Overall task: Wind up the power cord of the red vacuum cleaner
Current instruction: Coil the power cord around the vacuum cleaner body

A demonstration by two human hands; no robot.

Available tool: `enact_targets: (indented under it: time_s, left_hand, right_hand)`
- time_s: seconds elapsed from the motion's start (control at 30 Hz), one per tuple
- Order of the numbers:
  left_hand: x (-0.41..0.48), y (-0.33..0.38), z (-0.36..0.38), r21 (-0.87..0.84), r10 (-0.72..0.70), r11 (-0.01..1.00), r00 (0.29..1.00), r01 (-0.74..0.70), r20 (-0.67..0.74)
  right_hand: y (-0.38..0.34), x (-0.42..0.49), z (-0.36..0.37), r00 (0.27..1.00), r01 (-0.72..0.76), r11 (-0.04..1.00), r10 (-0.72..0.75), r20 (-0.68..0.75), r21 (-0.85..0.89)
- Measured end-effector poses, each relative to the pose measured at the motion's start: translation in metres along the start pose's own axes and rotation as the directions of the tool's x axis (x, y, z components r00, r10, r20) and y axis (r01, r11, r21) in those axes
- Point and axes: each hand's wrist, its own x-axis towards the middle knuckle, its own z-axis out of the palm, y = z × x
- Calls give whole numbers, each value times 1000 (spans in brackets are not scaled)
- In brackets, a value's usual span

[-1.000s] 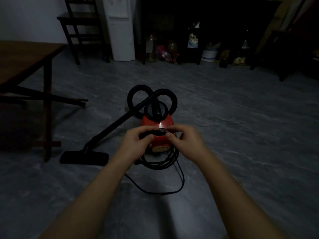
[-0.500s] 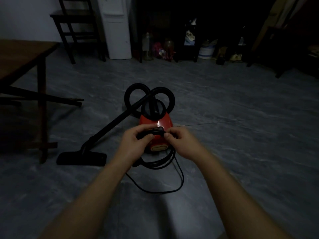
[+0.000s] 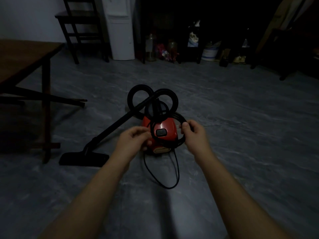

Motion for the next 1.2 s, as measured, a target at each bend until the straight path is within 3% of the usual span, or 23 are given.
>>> enact_targets:
  time_s: [0.17, 0.27, 0.37, 0.53, 0.83, 0.97, 1.07, 1.2]
  left_hand:
    - [3, -23, 5, 114, -278, 957, 956, 267, 94]
    - [6, -28, 7, -15, -369, 927, 917, 375, 148]
    - [12, -30, 8, -223, -364, 885, 907, 408, 211]
    - [19, -24, 8, -473, -209, 849, 972, 236, 111]
    - [11, -11, 2, -431, -78, 902, 992, 30, -94]
    - [7, -8, -1, -232, 103, 964, 986, -132, -135]
    - [5, -11, 0, -20, 225, 974, 971, -228, -83]
    - [5, -16, -3, 166, 278, 946, 960, -279, 26]
  right_hand:
    - [-8, 0, 4, 999, -43, 985, 47, -17, 166]
    - [-12, -2, 8, 997, -74, 968, 70, 25, 238]
    - [-17, -6, 11, 991, -111, 951, 85, 102, 288]
    - [-16, -10, 12, 983, -114, 965, 74, 168, 238]
    - [-8, -6, 16, 984, -123, 987, 108, 140, 104]
    - [-5, -3, 13, 983, -152, 987, 146, 111, 52]
    - [-3, -3, 12, 988, -120, 993, 119, 98, 9]
    - [0, -4, 12, 994, -45, 997, 52, 97, -63]
